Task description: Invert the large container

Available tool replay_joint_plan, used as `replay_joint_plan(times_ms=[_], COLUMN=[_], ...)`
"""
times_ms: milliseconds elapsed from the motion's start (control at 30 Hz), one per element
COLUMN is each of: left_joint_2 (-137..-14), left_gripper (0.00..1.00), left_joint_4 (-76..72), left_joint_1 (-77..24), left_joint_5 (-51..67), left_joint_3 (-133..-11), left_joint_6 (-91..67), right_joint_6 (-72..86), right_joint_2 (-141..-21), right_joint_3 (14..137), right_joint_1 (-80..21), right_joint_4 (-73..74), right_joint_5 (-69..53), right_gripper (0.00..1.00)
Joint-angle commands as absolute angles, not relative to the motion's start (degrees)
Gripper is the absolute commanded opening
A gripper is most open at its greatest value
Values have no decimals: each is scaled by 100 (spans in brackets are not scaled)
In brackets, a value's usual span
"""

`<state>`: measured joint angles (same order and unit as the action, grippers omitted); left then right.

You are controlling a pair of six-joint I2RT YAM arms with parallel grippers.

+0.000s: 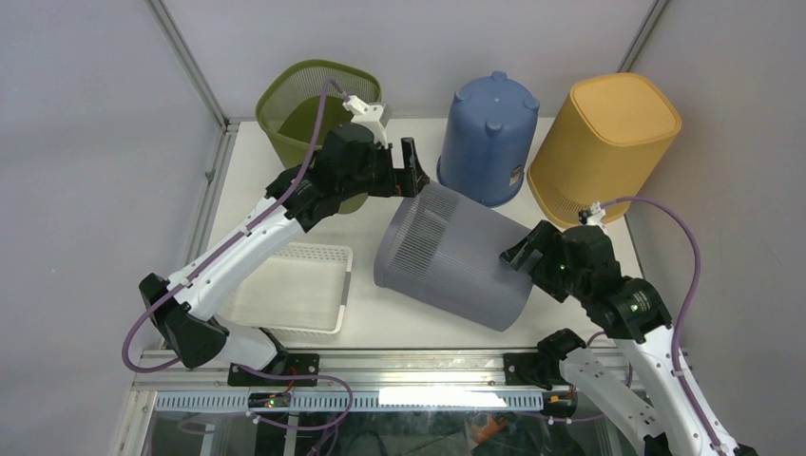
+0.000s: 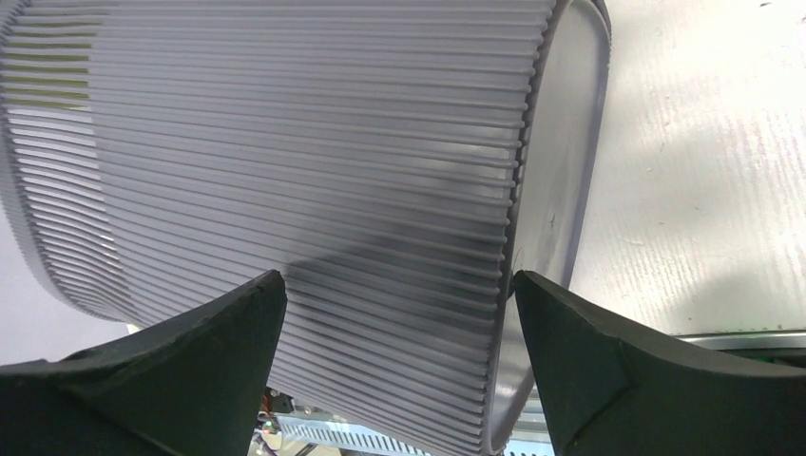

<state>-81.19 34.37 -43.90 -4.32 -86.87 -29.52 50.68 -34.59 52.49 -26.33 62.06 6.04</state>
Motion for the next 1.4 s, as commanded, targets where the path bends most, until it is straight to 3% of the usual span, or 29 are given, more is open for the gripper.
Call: replay_joint_plan(times_ms=[0,167,400,700,1100,1367], left_joint_2=[-7821,-7540,-7543,-7736,-7906,-7579], left_gripper=[94,93,82,82,84,93], left_joint_4=[4352,4420,4410,4176,3718,3827], left_joint_1=[-4416,-4416,-4421,-4418,-4420,-4416], left_joint_5=[-1063,-960,-1158,-900,-597,-1001], left_joint_3=[-8607,-8178,-7695,-7483,-7507,-7712], left_joint_6=[-2455,-2644,-2689,-2675,-2663,-2431], right_joint_6=[5401,5567,5535,5477,5076,5177], right_joint_2=[-3148,-2978,-2966,-3005,-3507,-3482], right_joint_3=[5192,5126,5452,5920,6866,6100], right_joint_1=[-2634,-2635,-2634,-2635,-2628,-2635], right_joint_4=[5680,5590,5571,5492,5766,6650], right_joint_5=[505,394,491,467,697,1053], right_gripper=[93,84,64,40,41,70])
